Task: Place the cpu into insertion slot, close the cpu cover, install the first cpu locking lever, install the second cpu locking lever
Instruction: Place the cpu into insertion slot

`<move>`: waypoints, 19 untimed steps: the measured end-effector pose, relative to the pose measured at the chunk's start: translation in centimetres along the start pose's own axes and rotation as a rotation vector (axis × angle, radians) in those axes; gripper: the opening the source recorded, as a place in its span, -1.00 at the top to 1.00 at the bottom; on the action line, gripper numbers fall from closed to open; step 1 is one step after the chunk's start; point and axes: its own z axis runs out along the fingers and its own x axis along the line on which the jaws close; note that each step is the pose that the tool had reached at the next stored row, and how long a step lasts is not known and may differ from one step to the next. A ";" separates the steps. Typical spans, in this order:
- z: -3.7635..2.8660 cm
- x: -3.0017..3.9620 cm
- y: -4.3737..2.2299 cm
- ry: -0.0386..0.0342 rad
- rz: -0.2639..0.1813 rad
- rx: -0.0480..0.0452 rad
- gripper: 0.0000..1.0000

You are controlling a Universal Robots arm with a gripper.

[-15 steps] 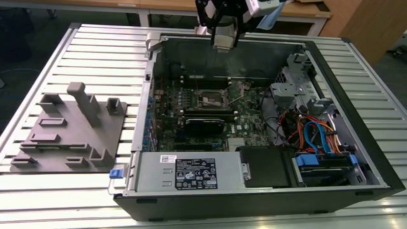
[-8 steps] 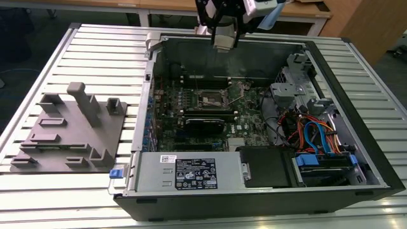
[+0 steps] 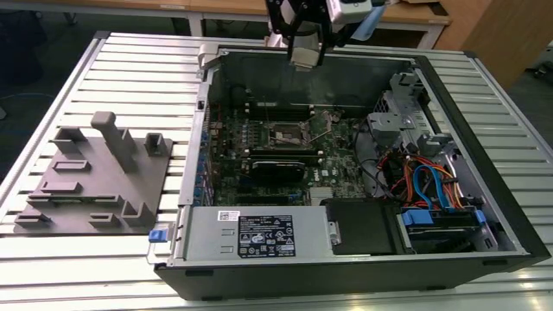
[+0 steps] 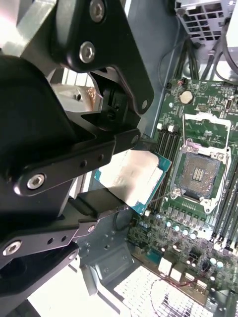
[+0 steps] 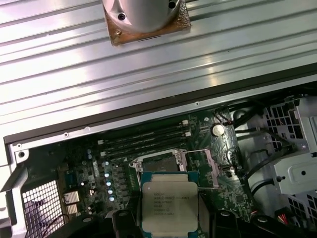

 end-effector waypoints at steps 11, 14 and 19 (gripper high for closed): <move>0.01 0.00 0.00 -0.0014 0.015 -0.0003 -0.08; 0.01 0.00 0.00 -0.0014 0.015 -0.0003 -0.08; 0.01 0.00 0.00 -0.0022 0.025 -0.0004 -0.08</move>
